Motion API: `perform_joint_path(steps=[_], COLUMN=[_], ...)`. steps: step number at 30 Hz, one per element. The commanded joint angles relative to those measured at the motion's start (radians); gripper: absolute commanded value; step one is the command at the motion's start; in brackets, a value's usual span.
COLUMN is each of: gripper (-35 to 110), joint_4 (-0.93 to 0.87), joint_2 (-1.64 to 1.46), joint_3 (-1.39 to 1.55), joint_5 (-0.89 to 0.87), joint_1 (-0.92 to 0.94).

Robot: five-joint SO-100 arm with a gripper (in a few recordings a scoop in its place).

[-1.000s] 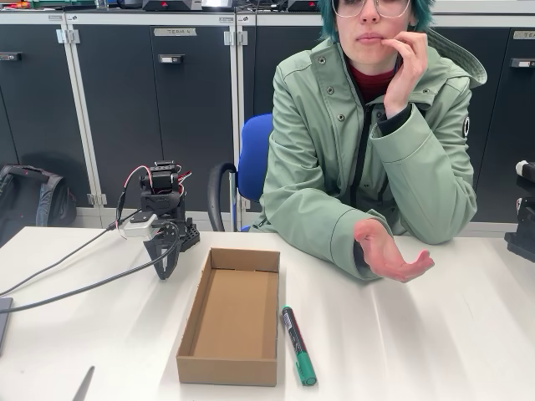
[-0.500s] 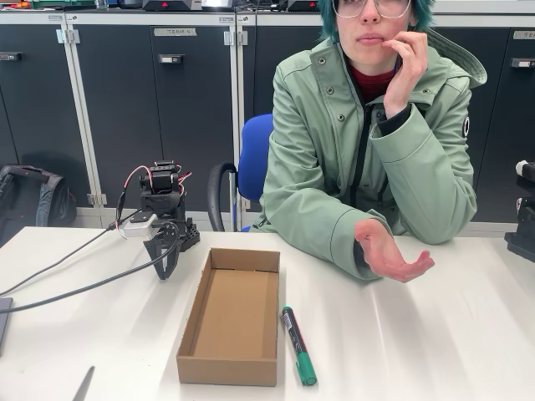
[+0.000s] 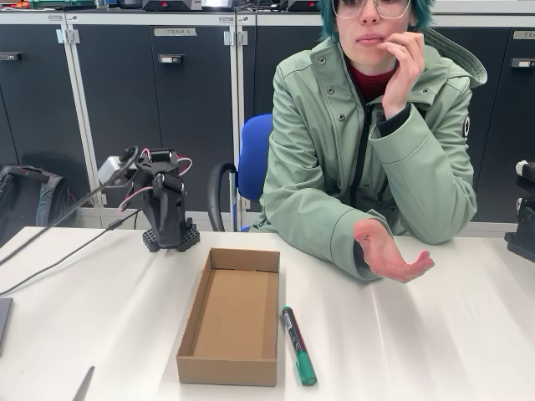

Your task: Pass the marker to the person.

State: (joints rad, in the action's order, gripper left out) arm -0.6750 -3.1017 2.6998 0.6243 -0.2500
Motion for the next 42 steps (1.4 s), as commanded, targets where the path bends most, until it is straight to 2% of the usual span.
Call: perform_joint_path(steps=[1,6,13,19,24,28,34,42], gripper=[-5,-5,-4,-3,-3,-3,-2,-2], joint_4=[0.029,-0.002,-0.258,-0.4,-0.449,-0.367,-0.133,0.038], joint_2=[0.235,0.557,0.966,1.109,1.233,1.374,1.58,1.723], joint_3=[-0.382,-0.707,-1.143,-1.204,-1.223,-1.31,-1.422,-1.508], joint_5=[-0.12,-0.158,-0.1,0.046,0.166,0.199,0.235,0.221], joint_1=[-0.055,-0.187,-0.434,-0.575,-0.6,-0.548,-0.479,-0.491])
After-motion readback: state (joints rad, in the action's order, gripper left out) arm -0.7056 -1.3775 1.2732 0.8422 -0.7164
